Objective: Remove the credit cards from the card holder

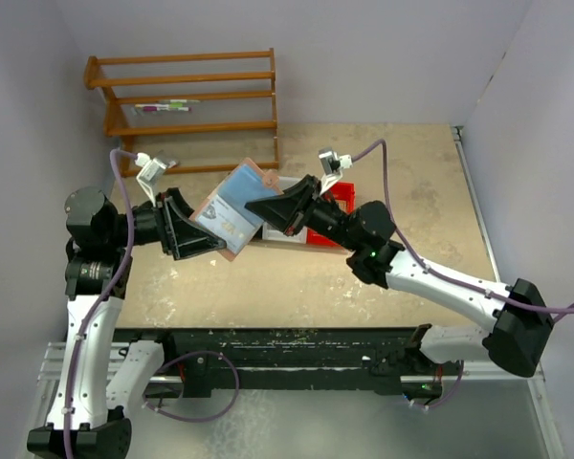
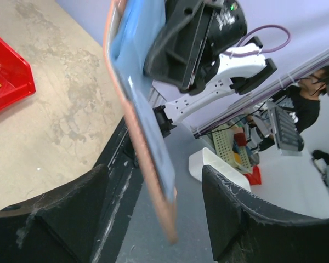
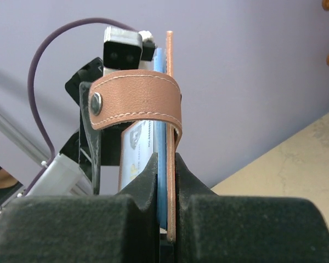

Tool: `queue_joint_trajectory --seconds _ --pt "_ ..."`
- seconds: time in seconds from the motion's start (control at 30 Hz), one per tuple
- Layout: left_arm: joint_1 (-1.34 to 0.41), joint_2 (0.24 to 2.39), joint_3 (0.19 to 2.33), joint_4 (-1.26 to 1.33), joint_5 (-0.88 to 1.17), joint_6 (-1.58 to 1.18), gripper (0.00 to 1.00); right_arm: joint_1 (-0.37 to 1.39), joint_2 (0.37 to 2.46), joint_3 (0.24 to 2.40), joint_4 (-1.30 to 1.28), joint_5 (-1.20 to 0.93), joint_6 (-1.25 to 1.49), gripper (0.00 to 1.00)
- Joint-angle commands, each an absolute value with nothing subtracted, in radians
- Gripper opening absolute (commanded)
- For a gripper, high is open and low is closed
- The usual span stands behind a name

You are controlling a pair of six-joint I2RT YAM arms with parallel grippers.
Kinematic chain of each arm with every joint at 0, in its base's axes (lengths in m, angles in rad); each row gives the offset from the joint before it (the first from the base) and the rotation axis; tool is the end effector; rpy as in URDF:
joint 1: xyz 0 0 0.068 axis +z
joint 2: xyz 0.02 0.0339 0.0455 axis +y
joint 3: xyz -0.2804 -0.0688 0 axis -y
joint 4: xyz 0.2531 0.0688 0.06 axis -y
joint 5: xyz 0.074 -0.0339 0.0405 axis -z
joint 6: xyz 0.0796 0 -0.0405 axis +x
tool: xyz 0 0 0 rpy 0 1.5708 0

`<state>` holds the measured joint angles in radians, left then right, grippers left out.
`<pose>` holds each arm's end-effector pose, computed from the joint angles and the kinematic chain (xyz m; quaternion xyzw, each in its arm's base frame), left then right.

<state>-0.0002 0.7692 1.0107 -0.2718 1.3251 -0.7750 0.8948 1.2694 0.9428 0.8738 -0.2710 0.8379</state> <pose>0.1433 -0.0772 0.4245 0.1828 0.6858 -0.6163 0.3414 0.1864 0.2664 0.4353 -0.1315 0.4817 0.7011 0.5090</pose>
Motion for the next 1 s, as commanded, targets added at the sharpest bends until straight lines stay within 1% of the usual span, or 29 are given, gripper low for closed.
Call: queue_joint_trajectory --seconds 0.0,0.1,0.13,0.3,0.37,0.5,0.57,0.63,0.67,0.73,0.77,0.83,0.9,0.93,0.97 --pt "0.002 0.758 0.972 0.042 1.333 -1.072 0.71 0.937 1.224 0.899 1.058 -0.133 0.868 0.00" --pt "0.002 0.761 0.964 0.082 1.337 -1.102 0.71 0.958 1.214 0.890 1.058 -0.108 0.851 0.00" --pt "0.002 0.760 0.962 0.087 1.337 -1.103 0.68 0.961 1.213 0.888 1.062 -0.104 0.851 0.00" --pt "0.002 0.758 0.953 0.083 1.341 -1.093 0.40 0.976 1.210 0.888 1.079 -0.085 0.852 0.00" --pt "0.002 0.756 0.955 0.078 1.344 -1.085 0.31 0.979 1.214 0.890 1.080 -0.088 0.854 0.00" --pt "0.002 0.759 0.967 0.075 1.352 -1.083 0.17 0.983 1.214 0.869 1.085 -0.085 0.869 0.00" --pt "0.002 0.763 0.976 0.069 1.358 -1.072 0.11 0.985 1.216 0.860 1.081 -0.089 0.884 0.00" --pt "0.002 0.768 0.989 0.039 1.364 -1.040 0.07 0.984 1.222 0.859 1.051 -0.105 0.901 0.09" --pt "0.002 0.771 1.001 0.008 1.365 -1.004 0.06 0.983 1.227 0.861 1.020 -0.149 0.915 0.14" --pt "0.002 0.788 1.050 -0.148 1.365 -0.887 0.05 0.960 1.222 0.870 0.957 -0.199 0.956 0.28" --pt "0.002 0.800 1.079 -0.241 1.363 -0.803 0.04 0.941 1.214 0.879 0.906 -0.224 0.955 0.35" --pt "0.002 0.825 1.143 -0.455 1.329 -0.592 0.02 0.885 1.194 0.902 0.786 -0.290 0.941 0.43" --pt "0.002 0.866 1.209 -0.683 1.275 -0.360 0.00 0.829 1.168 0.932 0.665 -0.358 0.920 0.55" --pt "0.002 0.888 1.237 -0.780 1.240 -0.227 0.00 0.793 1.164 0.971 0.586 -0.412 0.907 0.58" --pt "0.002 0.908 1.263 -0.852 1.209 -0.153 0.00 0.755 1.166 1.014 0.482 -0.450 0.890 0.60"
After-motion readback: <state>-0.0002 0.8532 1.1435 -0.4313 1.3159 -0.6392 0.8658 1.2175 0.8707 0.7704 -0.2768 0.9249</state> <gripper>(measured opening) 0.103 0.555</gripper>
